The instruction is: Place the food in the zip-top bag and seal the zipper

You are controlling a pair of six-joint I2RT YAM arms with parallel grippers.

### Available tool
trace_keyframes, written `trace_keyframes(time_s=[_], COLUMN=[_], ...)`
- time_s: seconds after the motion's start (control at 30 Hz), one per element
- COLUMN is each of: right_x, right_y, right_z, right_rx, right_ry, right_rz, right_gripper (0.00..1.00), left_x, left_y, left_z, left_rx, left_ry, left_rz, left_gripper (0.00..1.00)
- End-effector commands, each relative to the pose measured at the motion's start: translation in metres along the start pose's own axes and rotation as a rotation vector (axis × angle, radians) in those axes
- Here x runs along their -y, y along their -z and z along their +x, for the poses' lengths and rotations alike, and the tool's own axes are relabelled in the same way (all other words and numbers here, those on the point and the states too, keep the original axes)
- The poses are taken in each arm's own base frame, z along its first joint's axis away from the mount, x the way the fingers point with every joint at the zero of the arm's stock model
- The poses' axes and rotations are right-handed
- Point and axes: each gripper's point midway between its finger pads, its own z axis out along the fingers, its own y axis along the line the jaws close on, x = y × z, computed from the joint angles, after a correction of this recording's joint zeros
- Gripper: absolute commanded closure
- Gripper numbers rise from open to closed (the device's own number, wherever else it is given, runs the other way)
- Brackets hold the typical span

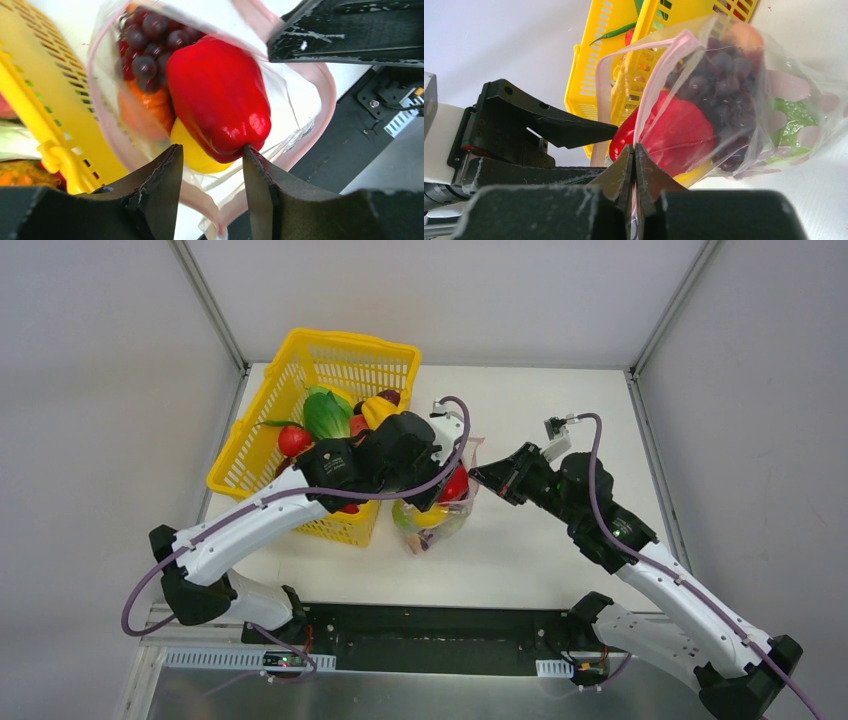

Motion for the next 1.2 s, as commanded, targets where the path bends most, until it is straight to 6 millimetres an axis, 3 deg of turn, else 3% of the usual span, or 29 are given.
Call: trace_keyframes(time_s=[0.0, 0.17, 0.33, 0.5, 0.73, 0.87, 1.0, 1.1, 1.17], right_x=[-0.036, -0.031, -0.039, -0.043, -0.045, -0.044, -0.041, -0.042, -0.047], right_y=[0.012, 0.012, 0.013, 0.013, 0.011, 0.012, 0.012, 0.012, 0.014], right_z=[-0.017, -0.023, -0.024, -0.021, -0.015, -0.015, -0.016, -0.018, -0.021], right_rx=[0.053, 0.09, 0.078, 0.064, 0.031, 0.029, 0.038, 0.05, 0.062], right_ry=[0.025, 0.028, 0.04, 0.037, 0.04, 0.039, 0.045, 0.05, 0.052], right_rz=[-0.111, -0.086, -0.11, -0.128, -0.144, -0.142, -0.132, -0.132, -0.15], right_gripper=[0.97, 0.97, 0.97, 0.97, 0.97, 0.97, 0.97, 0.97, 0.97], left_x=[-0.023, -0.014, -0.026, -0.039, -0.027, -0.033, -0.037, -0.027, -0.022], left_y=[0.019, 0.072, 0.092, 0.081, 0.054, 0.038, 0.036, 0.046, 0.056], left_z=[-0.009, -0.04, -0.028, -0.005, -0.018, -0.013, -0.012, -0.029, -0.041], left_rx=[0.079, 0.334, 0.382, 0.329, 0.256, 0.17, 0.157, 0.225, 0.255], left_ry=[0.041, 0.11, 0.167, 0.208, 0.202, 0.189, 0.196, 0.18, 0.154], left_rz=[-0.105, 0.014, -0.018, -0.1, -0.081, -0.147, -0.172, -0.094, -0.045], left_gripper=[0.52, 0.38, 0.32, 0.22, 0.18, 0.32, 0.69, 0.97, 1.0])
